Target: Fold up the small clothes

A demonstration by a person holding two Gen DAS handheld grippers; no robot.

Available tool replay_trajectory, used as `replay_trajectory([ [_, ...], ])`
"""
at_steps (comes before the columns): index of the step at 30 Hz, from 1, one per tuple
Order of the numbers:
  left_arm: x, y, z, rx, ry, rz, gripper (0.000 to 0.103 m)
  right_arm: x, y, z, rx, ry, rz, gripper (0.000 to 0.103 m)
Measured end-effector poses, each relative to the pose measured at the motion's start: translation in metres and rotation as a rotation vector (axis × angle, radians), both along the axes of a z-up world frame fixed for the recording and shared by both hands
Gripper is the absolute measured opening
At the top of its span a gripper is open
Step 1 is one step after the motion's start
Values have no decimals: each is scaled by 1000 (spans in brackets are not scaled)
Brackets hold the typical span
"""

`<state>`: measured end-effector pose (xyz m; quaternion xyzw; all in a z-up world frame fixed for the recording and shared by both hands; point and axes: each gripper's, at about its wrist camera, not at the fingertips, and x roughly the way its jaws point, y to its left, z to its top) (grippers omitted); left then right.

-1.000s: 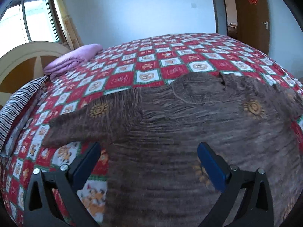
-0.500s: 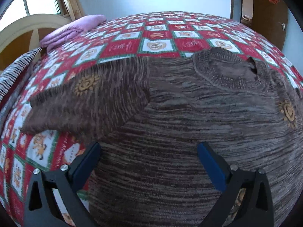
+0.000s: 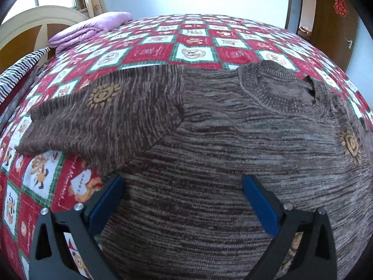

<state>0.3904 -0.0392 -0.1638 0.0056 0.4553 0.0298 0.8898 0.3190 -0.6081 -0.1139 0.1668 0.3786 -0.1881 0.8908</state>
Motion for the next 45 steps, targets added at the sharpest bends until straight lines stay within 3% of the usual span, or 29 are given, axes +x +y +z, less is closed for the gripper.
replay_trajectory([
  [5, -1, 2, 0, -9, -10, -1, 103, 6, 32, 52, -120, -53, 47, 10],
  [12, -4, 3, 1, -11, -19, -4, 103, 21, 89, 89, -238, -65, 144, 10],
  [23, -7, 12, 3, -73, -46, 4, 103, 46, 198, 102, -281, -104, 346, 10],
  [29, -6, 7, 1, -31, -33, -2, 103, 70, 262, 66, -212, -90, 459, 11],
  [30, -6, 7, 0, -31, -31, -3, 103, 76, 269, 55, -157, -91, 486, 12],
  [32, -6, 8, 0, -37, -29, -6, 103, 86, 280, 31, -29, -98, 531, 39],
  [33, -6, 9, 0, -43, -28, -9, 103, 90, 283, 17, 33, -74, 536, 70],
  [36, -7, 9, 3, -45, -22, -27, 103, 78, 278, 2, 164, -90, 569, 74],
  [41, -15, -21, 31, 64, -44, -162, 103, 26, 228, 3, 26, -122, 475, 74],
  [45, -18, -75, 74, 78, -105, -338, 103, 0, 182, 1, -48, -186, 328, 74],
])
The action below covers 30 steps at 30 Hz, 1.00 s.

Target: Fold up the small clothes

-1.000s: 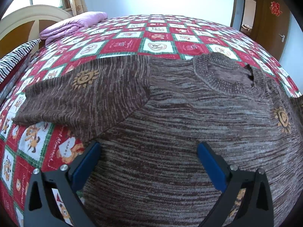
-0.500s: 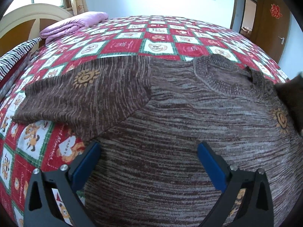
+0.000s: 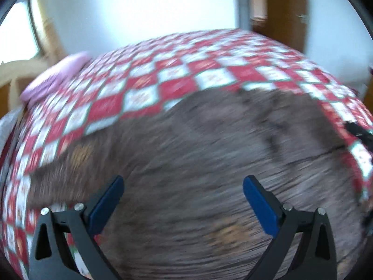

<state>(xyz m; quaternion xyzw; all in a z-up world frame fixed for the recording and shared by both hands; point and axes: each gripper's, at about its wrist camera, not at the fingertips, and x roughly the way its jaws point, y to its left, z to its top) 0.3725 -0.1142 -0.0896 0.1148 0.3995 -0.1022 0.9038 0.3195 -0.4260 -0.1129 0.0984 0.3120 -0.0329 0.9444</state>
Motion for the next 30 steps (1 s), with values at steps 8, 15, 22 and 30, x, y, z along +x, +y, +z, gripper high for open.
replay_trajectory([
  [8, 27, -101, -7, 108, -14, -137, 103, -3, -24, -21, 101, 5, -82, 74],
  [15, 87, -135, -41, 263, -97, 49, 103, 1, -22, -29, 99, 36, -68, 74],
  [22, 111, -51, -29, 121, -20, 307, 100, 5, -12, -31, 61, 63, -30, 74],
  [30, 39, -88, -35, -185, 149, 43, 75, 7, -16, -35, 82, 77, -43, 74],
])
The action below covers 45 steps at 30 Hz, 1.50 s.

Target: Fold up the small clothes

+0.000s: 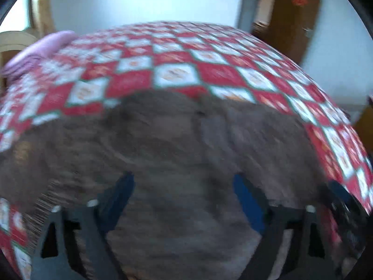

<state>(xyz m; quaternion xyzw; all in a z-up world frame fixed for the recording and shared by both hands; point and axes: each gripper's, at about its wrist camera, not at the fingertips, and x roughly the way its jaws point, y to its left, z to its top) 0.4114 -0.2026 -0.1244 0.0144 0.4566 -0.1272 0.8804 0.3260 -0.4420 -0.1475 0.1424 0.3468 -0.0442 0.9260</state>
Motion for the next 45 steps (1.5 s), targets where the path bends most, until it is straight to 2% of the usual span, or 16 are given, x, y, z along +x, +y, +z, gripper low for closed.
replay_trajectory([
  [3, -2, -18, -10, -17, 36, -54, 48, -3, -8, -1, 39, -13, -23, 74],
  [4, -1, -18, -12, -35, 39, -55, 45, -6, -12, 0, 56, -27, -35, 74],
  [5, -1, -18, -10, -48, 33, -55, 31, -10, -15, 1, 69, -44, -55, 74],
  [6, -1, -19, -9, -65, 31, -67, 5, -13, -19, 2, 81, -61, -74, 74],
  [10, -9, -19, 1, -80, -1, -109, 3, -24, -31, 4, 129, -105, -148, 74],
  [15, -15, -9, 8, -49, -51, -125, 3, -20, -30, 3, 126, -91, -146, 74],
  [20, -9, 5, -4, -21, -31, -90, 0, -20, -30, 2, 119, -84, -144, 74],
  [26, -5, 9, -10, -57, 27, -65, 1, -15, -22, 2, 90, -70, -110, 74],
  [28, -7, 13, -6, -56, 42, -49, 9, -18, -15, 8, 58, -94, -86, 74],
  [29, -9, 19, -3, -50, 53, -43, 29, -19, -10, 12, 43, -109, -63, 74],
  [30, -12, 24, -1, -41, 59, -37, 59, -18, -1, 16, 22, -122, -11, 74],
  [32, -19, 41, 7, -16, 35, -11, 91, -12, 16, 22, -6, -108, 57, 74],
  [33, -24, 52, 11, -1, 7, 5, 96, -6, 26, 26, -22, -90, 98, 74],
  [37, -36, 98, 23, 43, -58, 41, 96, 25, 82, 27, -167, 43, 284, 74],
  [40, -42, 140, 26, 64, -77, 96, 96, 52, 103, 5, -122, 179, 345, 74],
  [45, -48, 218, 20, 61, -71, 218, 96, 50, 141, 1, -213, 194, 440, 74],
])
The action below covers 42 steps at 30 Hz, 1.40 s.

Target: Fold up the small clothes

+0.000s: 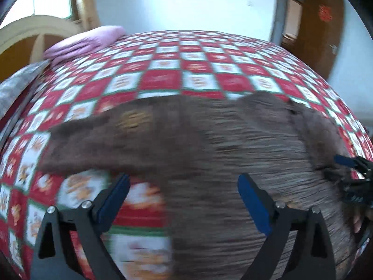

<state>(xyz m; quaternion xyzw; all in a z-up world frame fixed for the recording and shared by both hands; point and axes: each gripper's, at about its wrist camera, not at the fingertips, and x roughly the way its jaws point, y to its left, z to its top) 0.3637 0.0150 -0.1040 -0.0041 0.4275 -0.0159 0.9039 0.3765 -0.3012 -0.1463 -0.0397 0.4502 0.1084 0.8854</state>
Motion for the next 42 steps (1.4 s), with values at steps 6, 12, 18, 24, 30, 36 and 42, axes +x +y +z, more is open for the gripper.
replay_trajectory([
  [6, -1, 81, -19, -4, 36, 175, 96, 0, 17, 28, -68, -110, -62, 74],
  [12, -5, 125, -31, -30, 61, 274, 96, 18, 34, -4, 48, -1, -38, 76],
  [18, 0, 151, -37, -27, 60, 330, 96, 9, 53, -9, -29, -63, -1, 76],
  [24, 6, 186, -41, -191, 67, 423, 96, 4, 70, -13, -101, -110, 33, 77],
  [30, 8, 219, -45, -457, 58, 518, 95, 0, 67, -13, -95, -124, 28, 77],
  [36, 21, 219, -49, -562, 36, 501, 90, -2, 71, -13, -114, -137, 23, 77],
  [42, 33, 221, -52, -503, -3, 530, 80, -3, 72, -13, -124, -144, 20, 77],
])
